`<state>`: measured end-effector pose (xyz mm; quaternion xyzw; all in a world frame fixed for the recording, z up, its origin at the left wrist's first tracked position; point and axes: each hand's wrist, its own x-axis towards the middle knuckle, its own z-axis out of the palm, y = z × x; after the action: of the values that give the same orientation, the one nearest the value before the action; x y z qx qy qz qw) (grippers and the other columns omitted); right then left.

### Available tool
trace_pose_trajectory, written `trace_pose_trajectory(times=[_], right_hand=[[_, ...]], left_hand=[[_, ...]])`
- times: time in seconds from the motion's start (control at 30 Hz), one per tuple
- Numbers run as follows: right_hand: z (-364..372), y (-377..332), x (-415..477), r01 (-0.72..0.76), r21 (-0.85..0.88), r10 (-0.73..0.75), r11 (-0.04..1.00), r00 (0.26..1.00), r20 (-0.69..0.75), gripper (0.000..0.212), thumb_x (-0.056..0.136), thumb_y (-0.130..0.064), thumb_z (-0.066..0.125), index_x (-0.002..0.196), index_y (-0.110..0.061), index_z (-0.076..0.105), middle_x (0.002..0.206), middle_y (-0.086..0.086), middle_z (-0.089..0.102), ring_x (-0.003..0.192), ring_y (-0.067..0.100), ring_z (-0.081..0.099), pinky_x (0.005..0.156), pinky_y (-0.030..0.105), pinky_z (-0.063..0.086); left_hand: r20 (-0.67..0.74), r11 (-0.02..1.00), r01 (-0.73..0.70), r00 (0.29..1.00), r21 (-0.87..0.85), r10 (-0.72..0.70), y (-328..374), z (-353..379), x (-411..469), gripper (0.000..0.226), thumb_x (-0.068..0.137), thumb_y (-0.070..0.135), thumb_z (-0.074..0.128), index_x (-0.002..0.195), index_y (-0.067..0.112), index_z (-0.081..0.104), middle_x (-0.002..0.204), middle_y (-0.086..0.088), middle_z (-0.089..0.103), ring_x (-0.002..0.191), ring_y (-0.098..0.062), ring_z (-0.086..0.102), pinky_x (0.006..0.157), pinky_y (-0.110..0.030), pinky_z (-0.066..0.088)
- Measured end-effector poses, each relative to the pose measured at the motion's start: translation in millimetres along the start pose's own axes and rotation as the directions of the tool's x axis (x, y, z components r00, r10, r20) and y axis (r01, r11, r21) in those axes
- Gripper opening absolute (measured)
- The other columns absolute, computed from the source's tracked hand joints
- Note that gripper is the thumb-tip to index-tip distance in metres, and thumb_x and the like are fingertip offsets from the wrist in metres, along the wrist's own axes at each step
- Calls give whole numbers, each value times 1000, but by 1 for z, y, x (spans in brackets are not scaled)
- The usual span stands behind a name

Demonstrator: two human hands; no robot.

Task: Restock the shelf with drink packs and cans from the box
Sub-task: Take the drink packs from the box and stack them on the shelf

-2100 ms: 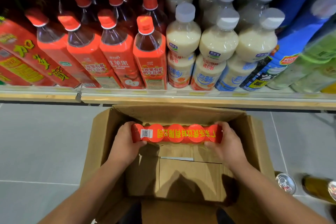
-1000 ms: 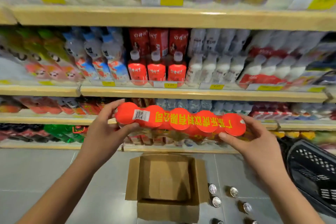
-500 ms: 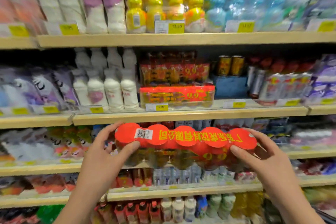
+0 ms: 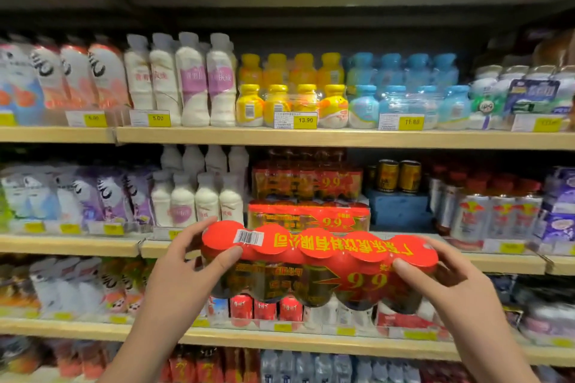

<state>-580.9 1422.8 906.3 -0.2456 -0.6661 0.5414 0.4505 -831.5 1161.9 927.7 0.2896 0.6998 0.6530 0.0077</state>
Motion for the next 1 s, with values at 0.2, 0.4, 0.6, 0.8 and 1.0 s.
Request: trace_pose_trajectory(times=[0.2, 0.4, 0.6, 0.8, 1.0], right_hand=[[10, -2, 30, 35, 14, -35, 999, 999, 7, 66, 56, -55, 94, 118, -48, 72, 110, -18, 77, 103, 7, 73, 85, 39, 62], [33, -6, 65, 63, 20, -62, 998, 997, -52, 68, 54, -52, 95, 118, -41, 74, 107, -21, 76, 93, -2, 73, 79, 29, 60], [55, -6, 107, 74, -38, -78, 997, 991, -111, 74, 48, -61, 94, 116, -43, 74, 103, -25, 76, 92, -7, 72, 81, 30, 56], [64, 5, 144, 90, -77, -100, 993, 985, -141, 82, 43, -72, 92, 119, -46, 72, 108, -25, 75, 100, -4, 71, 81, 26, 58], [67, 24, 189, 69, -95, -83, 993, 986, -148, 70, 49, -69, 92, 112, -46, 70, 98, -39, 70, 92, -17, 66, 65, 11, 53]], left_hand=[[-41, 998, -47, 998, 37, 48, 7, 8, 25, 64, 54, 74, 74, 115, 65, 57, 116, 34, 56, 106, 0, 61, 80, -31, 53], [-5, 995, -93, 996, 24, 93, 8, 15, 75, 62, 57, 68, 73, 116, 57, 58, 115, 28, 60, 93, 20, 55, 64, -6, 43], [27, 991, -132, 991, 25, 132, -10, 26, 138, 66, 65, 65, 76, 127, 48, 57, 126, 12, 63, 112, 1, 58, 82, -22, 49], [30, 993, -104, 994, 57, 102, -24, 50, 184, 63, 77, 51, 80, 134, 39, 57, 128, 10, 65, 114, -1, 60, 95, -31, 50], [-26, 987, -35, 999, 158, 39, -33, 84, 212, 81, 84, 52, 75, 149, 15, 46, 147, -4, 54, 133, -18, 51, 106, -36, 43]])
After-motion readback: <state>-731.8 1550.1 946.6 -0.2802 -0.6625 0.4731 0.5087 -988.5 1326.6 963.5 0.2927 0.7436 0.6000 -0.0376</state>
